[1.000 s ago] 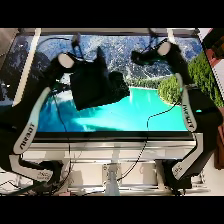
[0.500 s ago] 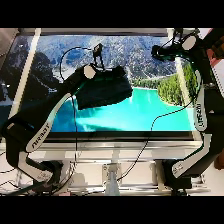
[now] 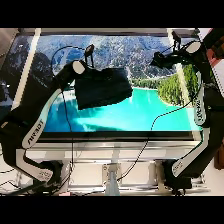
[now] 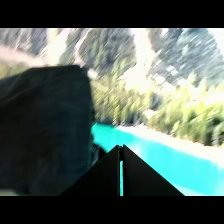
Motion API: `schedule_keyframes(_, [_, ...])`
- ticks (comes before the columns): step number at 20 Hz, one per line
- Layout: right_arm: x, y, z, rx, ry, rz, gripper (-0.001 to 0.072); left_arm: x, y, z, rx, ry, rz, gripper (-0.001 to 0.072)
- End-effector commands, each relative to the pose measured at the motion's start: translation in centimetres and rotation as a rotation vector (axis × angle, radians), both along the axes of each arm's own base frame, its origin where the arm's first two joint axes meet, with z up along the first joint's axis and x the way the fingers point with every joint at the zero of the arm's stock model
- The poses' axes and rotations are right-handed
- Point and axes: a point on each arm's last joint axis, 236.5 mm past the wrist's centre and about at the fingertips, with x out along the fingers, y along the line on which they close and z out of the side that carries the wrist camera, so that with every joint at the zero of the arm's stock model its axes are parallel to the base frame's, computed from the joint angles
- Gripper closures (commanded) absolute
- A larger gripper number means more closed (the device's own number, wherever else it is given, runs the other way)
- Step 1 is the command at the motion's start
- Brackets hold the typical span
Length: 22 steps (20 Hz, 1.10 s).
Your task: Fold the clothes and pants, and hang the long-sleeved shirts on hangers.
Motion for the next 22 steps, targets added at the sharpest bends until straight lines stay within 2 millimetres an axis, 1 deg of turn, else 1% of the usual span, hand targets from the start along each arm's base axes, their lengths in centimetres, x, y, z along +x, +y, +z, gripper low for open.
schedule_keyframes(1, [-4.3,3.0,-0.5,0.156,0.044,0.286,0.0669,-0.6,5.7,-0.6,0.145,0.039,-0.021,0.0679])
schedule_keyframes(2, [-5.6,3.3,-1.1,0.158,0.050,0.370,0.0668,-0.6,7.3,-0.1,0.169,0.041,-0.012,0.0679])
schedule_keyframes(3, [-5.7,3.5,-1.8,0.162,0.062,0.378,0.0664,-0.7,8.7,0.4,0.187,0.044,-0.003,0.0679])
schedule_keyframes(4, [-5.2,3.8,-2.2,0.162,0.059,0.364,0.0488,-0.8,9.8,1.0,0.193,0.049,0.008,0.0679])
schedule_keyframes(5, [-4.6,4.1,-2.3,0.162,0.059,0.329,0.0198,-0.9,10.7,1.5,0.194,0.053,0.017,0.0679])
schedule_keyframes(6, [-3.9,4.8,-2.4,0.169,0.064,0.289,0.0158,-1.0,11.3,1.8,0.195,0.059,0.024,0.0679])
schedule_keyframes(8, [-2.8,6.4,-2.5,0.165,0.042,0.261,0.0154,-1.5,11.8,1.9,0.198,0.077,0.022,0.0679])
schedule_keyframes(10, [-2.0,8.0,-3.0,0.169,0.039,0.227,0.0145,-2.1,11.6,1.7,0.203,0.100,0.005,0.0679])
schedule_keyframes(12, [-1.5,8.6,-3.7,0.177,0.052,0.210,0.0145,-2.8,11.0,1.5,0.208,0.113,-0.018,0.0678])
schedule_keyframes(15, [-2.6,8.4,-5.6,0.198,0.146,0.248,0.0146,-3.0,10.6,1.5,0.209,0.114,-0.028,0.0679])
schedule_keyframes(17, [-3.8,8.3,-7.7,0.215,0.230,0.264,0.0147,-3.0,10.6,1.5,0.210,0.114,-0.028,0.0679])
schedule_keyframes(19, [-4.5,8.7,-10.1,0.225,0.287,0.277,0.0145,-3.0,10.6,1.5,0.209,0.114,-0.027,0.0678])
schedule_keyframes(21, [-3.8,9.6,-11.6,0.236,0.288,0.248,0.0046,-3.0,10.6,1.5,0.209,0.114,-0.027,0.0679])
schedule_keyframes(22, [-3.5,10.2,-11.9,0.256,0.299,0.222,0.0034,-3.1,10.5,1.5,0.208,0.116,-0.029,0.0678])
